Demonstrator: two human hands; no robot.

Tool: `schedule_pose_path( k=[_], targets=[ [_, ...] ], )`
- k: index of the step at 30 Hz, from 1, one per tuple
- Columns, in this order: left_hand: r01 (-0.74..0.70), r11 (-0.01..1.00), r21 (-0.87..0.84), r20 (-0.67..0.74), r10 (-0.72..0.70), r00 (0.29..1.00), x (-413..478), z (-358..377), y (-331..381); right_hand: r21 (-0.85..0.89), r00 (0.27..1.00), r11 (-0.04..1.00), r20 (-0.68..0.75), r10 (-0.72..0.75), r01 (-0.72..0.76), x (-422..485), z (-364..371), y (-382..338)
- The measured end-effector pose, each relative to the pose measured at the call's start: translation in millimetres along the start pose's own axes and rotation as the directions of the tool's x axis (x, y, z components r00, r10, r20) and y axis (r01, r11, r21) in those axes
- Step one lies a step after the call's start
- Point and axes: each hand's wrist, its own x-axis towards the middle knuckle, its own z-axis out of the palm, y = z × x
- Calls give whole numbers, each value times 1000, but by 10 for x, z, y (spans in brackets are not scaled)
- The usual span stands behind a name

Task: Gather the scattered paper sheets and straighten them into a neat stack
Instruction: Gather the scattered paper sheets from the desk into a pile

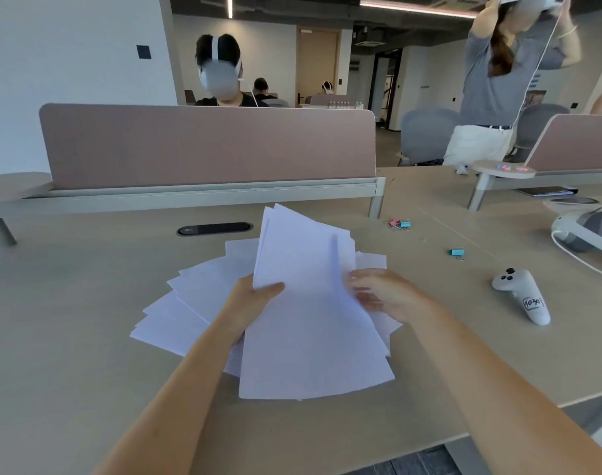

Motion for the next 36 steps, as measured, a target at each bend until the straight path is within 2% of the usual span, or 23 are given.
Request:
schedule_pose_path(
  k=[2,3,5,9,12,14,17,19,21,23,24,26,28,32,34,36],
  targets=[
    [-14,1000,-17,-10,14,1000,7,-17,-21,-108,998,994,-56,-33,27,12,3,12],
    [-24,999,-24,-8,24,1000,18,-24,-30,-103,997,994,-74,-29,21,23,-19,22],
    [-45,998,-38,8,46,999,34,-24,-40,-39,999,999,-31,-20,19,8,-51,27],
    [-59,998,-9,15,59,998,24,-6,-30,74,985,995,152,-78,68,-5,9,10],
    [-127,991,32,-70,129,989,38,-5,-19,114,977,985,151,-148,131,-14,101,-36],
    [-159,986,-50,-101,153,983,43,-34,-8,149,974,971,97,-203,188,-22,109,-94],
    [-19,947,-321,17,26,1000,53,-110,36,189,964,953,76,-256,238,-11,59,-168],
    [69,944,-324,149,-21,989,23,-151,62,203,960,957,145,-237,206,-47,-45,-236],
    [49,957,-286,168,0,986,23,-180,13,59,977,983,118,-179,173,-48,-251,-268],
    [26,971,-239,124,4,992,68,-203,-66,-248,990,964,-81,-116,92,54,-579,-240],
    [22,975,-222,113,3,994,83,-206,-88,-346,983,938,-162,-82,21,99,-718,-215],
    [22,982,-186,111,-1,994,91,-190,-93,-412,982,898,-168,90,-153,175,-873,-176],
    [8,992,-127,115,6,993,83,-160,-83,-544,963,796,-189,192,-265,173,-835,-216],
    [-26,1000,4,117,25,993,30,-104,-64,-724,948,614,-210,239,-315,273,-719,-294],
    [-40,998,56,110,34,993,11,-91,-41,-729,939,598,-195,284,-333,326,-692,-283],
    [-40,996,78,109,32,994,-3,-76,-10,-681,939,658,-141,312,-321,375,-686,-254]
  ],
)
